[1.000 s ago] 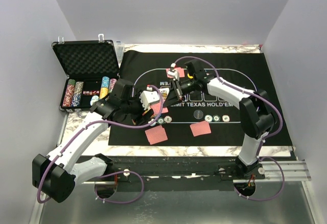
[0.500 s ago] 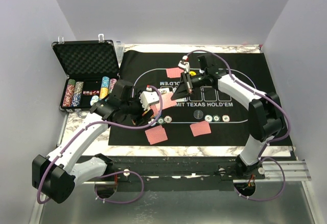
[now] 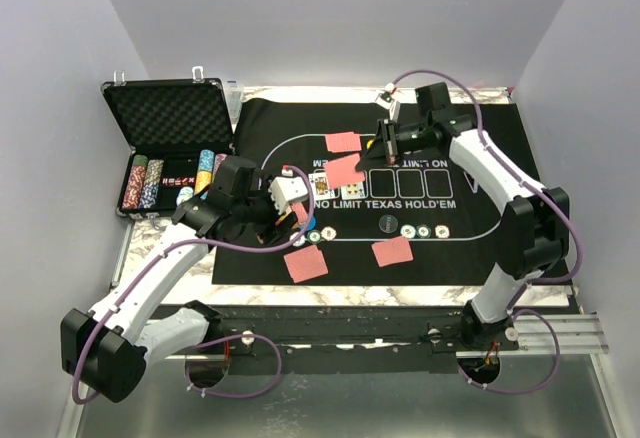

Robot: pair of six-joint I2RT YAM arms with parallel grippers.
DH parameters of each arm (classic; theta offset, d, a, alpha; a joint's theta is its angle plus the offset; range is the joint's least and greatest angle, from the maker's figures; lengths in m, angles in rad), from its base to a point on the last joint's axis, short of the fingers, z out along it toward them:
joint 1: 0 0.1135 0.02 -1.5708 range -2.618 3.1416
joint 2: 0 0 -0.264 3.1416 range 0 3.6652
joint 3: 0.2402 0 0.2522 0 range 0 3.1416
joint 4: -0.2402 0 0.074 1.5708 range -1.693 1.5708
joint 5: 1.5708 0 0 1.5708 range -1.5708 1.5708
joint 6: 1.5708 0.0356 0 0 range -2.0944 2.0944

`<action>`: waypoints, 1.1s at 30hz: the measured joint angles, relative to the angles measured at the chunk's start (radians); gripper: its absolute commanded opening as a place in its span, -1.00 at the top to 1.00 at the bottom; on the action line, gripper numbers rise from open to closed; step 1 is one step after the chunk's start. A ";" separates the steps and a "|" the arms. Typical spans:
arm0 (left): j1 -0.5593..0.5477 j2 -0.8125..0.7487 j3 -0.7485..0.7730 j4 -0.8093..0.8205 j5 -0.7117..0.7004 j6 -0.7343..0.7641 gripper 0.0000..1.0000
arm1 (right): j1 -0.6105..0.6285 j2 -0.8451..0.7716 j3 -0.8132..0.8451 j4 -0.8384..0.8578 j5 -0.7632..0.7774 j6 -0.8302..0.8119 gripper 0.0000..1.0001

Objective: Distribute texas hold em gaming equipment

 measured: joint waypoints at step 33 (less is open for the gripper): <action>0.081 0.008 0.000 0.000 0.009 -0.033 1.00 | 0.098 0.176 -0.028 0.051 1.007 -1.098 0.99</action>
